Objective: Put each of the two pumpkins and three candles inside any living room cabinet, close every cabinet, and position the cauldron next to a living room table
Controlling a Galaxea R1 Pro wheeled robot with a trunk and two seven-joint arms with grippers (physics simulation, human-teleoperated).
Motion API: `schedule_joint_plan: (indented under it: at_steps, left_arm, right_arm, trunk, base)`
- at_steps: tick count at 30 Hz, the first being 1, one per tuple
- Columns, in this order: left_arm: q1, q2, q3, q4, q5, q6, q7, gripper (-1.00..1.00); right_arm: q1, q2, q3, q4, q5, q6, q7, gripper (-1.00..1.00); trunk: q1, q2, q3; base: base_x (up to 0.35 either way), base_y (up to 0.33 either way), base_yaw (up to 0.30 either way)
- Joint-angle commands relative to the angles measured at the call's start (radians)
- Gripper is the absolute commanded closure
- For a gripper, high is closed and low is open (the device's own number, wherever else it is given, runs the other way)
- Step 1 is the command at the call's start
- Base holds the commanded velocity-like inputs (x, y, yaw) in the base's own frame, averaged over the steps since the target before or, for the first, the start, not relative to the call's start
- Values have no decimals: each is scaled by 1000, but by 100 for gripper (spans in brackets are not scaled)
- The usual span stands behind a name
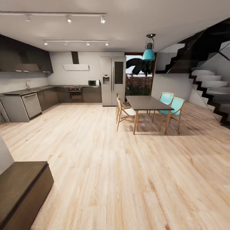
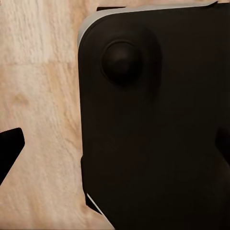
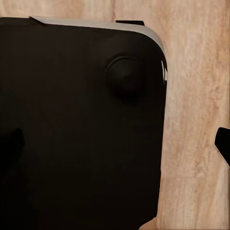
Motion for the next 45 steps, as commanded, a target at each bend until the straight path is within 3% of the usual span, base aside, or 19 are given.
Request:
schedule_joint_plan:
  at_steps: [1, 20, 45]
  left_arm:
    - [0, 0, 0, -1, 0, -1, 1, -100]
    - [0, 0, 0, -1, 0, -1, 1, -100]
    - [0, 0, 0, -1, 0, -1, 1, -100]
  right_arm:
    - [-1, 0, 1, 2, 2, -5, -1, -100]
    - [-1, -1, 1, 9, 0, -47, -1, -100]
    - [-1, 0, 3, 9, 4, -49, 0, -100]
  trunk:
    - [0, 0, -1]
    - [0, 0, -1]
    - [0, 0, -1]
  base:
    - [0, 0, 279]
    - [0, 0, 280]
    - [0, 0, 280]
